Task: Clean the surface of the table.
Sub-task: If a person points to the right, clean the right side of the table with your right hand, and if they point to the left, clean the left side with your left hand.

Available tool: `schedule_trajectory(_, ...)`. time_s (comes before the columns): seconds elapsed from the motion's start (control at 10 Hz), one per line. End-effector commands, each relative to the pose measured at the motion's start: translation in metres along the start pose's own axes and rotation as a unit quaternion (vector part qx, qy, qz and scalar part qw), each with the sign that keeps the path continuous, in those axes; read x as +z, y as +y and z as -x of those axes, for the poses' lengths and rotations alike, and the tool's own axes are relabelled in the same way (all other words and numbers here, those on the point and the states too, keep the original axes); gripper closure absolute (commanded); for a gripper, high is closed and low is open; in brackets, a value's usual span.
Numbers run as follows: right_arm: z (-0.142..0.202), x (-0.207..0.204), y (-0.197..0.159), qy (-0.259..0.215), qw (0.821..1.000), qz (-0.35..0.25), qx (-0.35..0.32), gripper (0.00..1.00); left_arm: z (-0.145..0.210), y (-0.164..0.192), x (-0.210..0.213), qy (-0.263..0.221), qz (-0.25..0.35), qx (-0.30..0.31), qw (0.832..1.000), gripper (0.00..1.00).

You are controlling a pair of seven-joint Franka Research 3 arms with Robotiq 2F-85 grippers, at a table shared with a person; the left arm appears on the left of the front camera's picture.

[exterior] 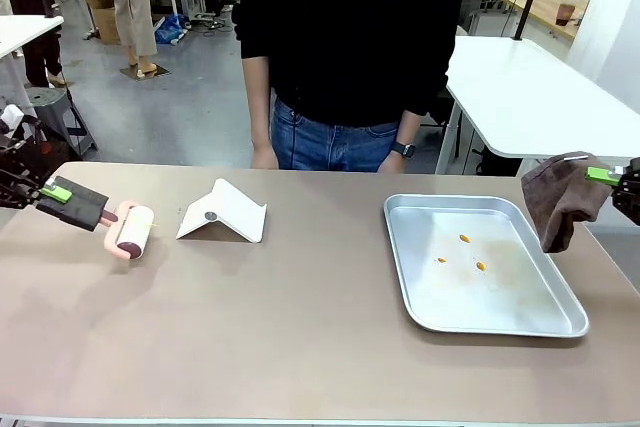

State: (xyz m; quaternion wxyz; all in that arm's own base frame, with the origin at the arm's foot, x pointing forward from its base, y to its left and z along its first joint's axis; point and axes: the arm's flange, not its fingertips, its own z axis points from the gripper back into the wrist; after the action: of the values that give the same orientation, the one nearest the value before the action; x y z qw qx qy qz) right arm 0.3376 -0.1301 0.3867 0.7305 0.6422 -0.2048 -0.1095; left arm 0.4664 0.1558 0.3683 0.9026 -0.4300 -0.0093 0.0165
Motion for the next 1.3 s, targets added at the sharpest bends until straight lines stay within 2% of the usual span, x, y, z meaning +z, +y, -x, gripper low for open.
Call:
schedule_trajectory(0.0, 0.001, 0.001, 0.002, 0.002, 1.0, -0.006, 0.001, 1.0, 0.009, -0.01, 0.025, -0.013, 0.053, -0.01, 0.998, 1.0)
schedule_trajectory(0.2, 0.001, 0.001, 0.002, 0.002, 1.0, -0.006, 0.001, 1.0, 0.016, -0.01, 0.061, -0.035, 0.085, -0.013, 0.996, 1.0)
schedule_trajectory(0.4, 0.001, 0.001, 0.002, 0.002, 1.0, -0.006, 0.001, 1.0, 0.025, 0.001, 0.088, -0.043, 0.087, -0.011, 0.995, 1.0)
schedule_trajectory(0.6, 0.001, 0.001, 0.002, 0.002, 1.0, -0.006, 0.001, 1.0, 0.033, 0.022, 0.118, -0.068, 0.077, -0.004, 0.995, 1.0)
schedule_trajectory(1.0, 0.001, 0.001, 0.002, 0.002, 1.0, -0.006, 0.001, 1.0, 0.041, 0.078, 0.163, -0.118, 0.056, 0.05, 0.99, 1.0)
schedule_trajectory(1.2, 0.001, 0.001, 0.002, 0.002, 1.0, -0.006, 0.001, 1.0, 0.04, 0.096, 0.172, -0.113, 0.052, 0.06, 0.99, 1.0)
